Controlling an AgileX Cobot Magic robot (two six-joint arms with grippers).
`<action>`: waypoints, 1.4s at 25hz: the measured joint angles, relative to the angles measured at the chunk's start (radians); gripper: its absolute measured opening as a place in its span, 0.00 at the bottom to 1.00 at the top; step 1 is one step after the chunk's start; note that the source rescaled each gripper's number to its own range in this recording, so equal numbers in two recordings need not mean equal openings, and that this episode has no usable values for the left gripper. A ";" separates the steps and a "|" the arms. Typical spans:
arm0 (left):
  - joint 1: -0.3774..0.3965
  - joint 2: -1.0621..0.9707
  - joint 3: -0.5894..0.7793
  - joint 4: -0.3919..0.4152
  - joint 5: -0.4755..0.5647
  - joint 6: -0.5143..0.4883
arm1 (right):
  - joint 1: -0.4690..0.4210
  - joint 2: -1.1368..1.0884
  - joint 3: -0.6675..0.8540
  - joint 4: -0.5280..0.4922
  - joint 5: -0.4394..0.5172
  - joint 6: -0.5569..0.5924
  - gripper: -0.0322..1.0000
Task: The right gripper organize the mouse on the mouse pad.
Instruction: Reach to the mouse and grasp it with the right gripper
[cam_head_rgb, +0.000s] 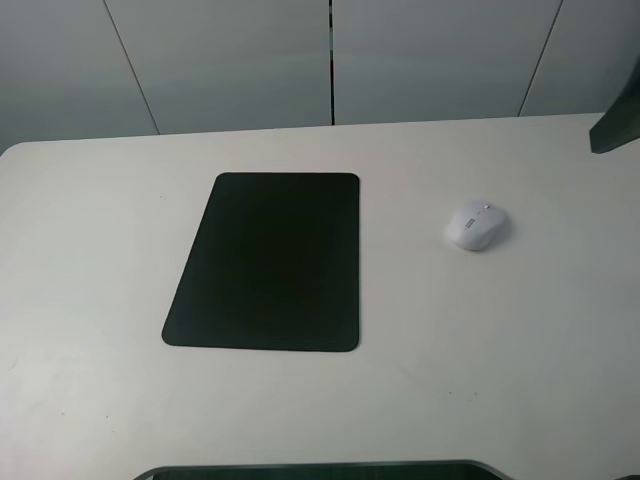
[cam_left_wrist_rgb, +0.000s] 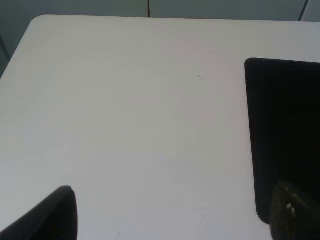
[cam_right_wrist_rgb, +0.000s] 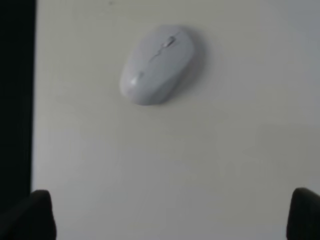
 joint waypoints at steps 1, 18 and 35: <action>0.000 0.000 0.000 0.000 0.000 0.000 | 0.018 0.031 -0.018 0.003 -0.002 0.008 1.00; 0.000 0.000 0.000 0.000 0.000 0.000 | 0.160 0.552 -0.231 0.027 -0.010 0.265 1.00; 0.000 0.000 0.000 0.000 0.000 0.000 | 0.199 0.803 -0.344 0.036 -0.042 0.482 1.00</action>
